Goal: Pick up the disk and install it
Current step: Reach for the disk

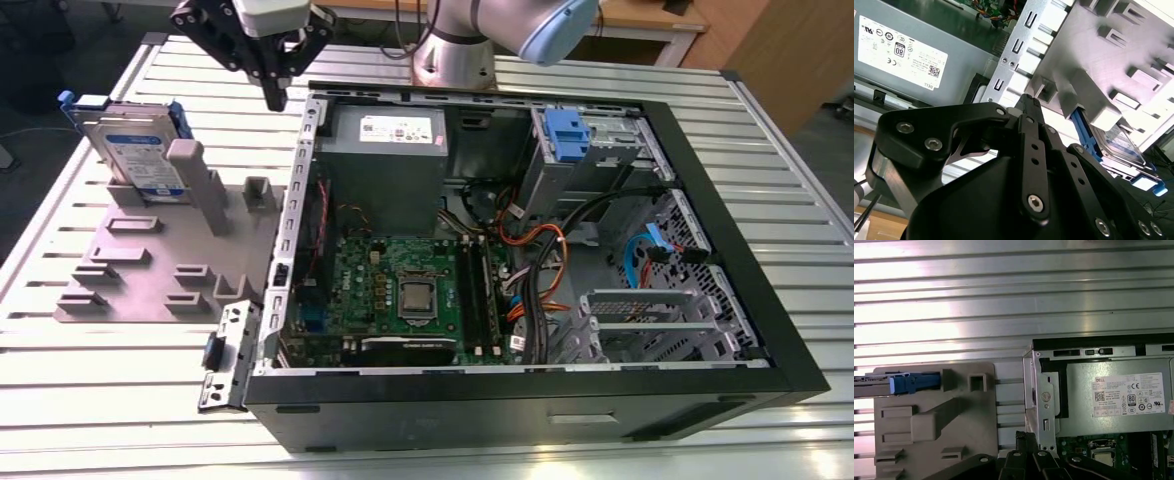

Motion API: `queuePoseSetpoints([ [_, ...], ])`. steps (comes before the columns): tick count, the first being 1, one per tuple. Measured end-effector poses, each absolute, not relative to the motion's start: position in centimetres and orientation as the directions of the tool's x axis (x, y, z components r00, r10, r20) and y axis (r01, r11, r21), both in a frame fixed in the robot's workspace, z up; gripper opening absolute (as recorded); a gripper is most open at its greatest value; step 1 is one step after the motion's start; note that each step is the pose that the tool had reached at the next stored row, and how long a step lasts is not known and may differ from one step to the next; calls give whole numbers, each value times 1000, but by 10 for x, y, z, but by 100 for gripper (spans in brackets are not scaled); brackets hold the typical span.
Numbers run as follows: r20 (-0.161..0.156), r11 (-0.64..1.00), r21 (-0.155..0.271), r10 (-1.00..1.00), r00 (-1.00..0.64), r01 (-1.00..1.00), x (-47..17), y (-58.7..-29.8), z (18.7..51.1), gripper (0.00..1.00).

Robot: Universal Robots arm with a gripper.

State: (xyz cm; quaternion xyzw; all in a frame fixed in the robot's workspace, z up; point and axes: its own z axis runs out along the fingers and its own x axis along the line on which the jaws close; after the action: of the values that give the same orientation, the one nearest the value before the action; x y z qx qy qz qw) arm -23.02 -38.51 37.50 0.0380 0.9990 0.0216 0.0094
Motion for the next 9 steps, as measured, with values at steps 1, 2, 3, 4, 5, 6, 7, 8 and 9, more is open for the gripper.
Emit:
queuePoseSetpoints([
  [1, -17, 996, 44, 76, -997, 75, -231, -385, 375, 11],
  [2, -17, 996, 44, 76, -997, 75, -235, -385, 375, 11],
  [3, -17, 996, 44, 76, -997, 75, -235, -385, 375, 11],
  [4, -17, 996, 44, 76, -997, 75, -235, -385, 375, 11],
  [5, -17, 996, 44, 76, -997, 75, -235, -385, 375, 11],
  [6, -17, 996, 44, 76, -997, 75, -236, -385, 375, 11],
  [7, -17, 996, 44, 76, -997, 75, -236, -385, 375, 11],
  [8, -17, 996, 44, 76, -997, 75, -236, -385, 375, 11],
  [9, -17, 996, 44, 76, -997, 75, -237, -385, 375, 11],
])
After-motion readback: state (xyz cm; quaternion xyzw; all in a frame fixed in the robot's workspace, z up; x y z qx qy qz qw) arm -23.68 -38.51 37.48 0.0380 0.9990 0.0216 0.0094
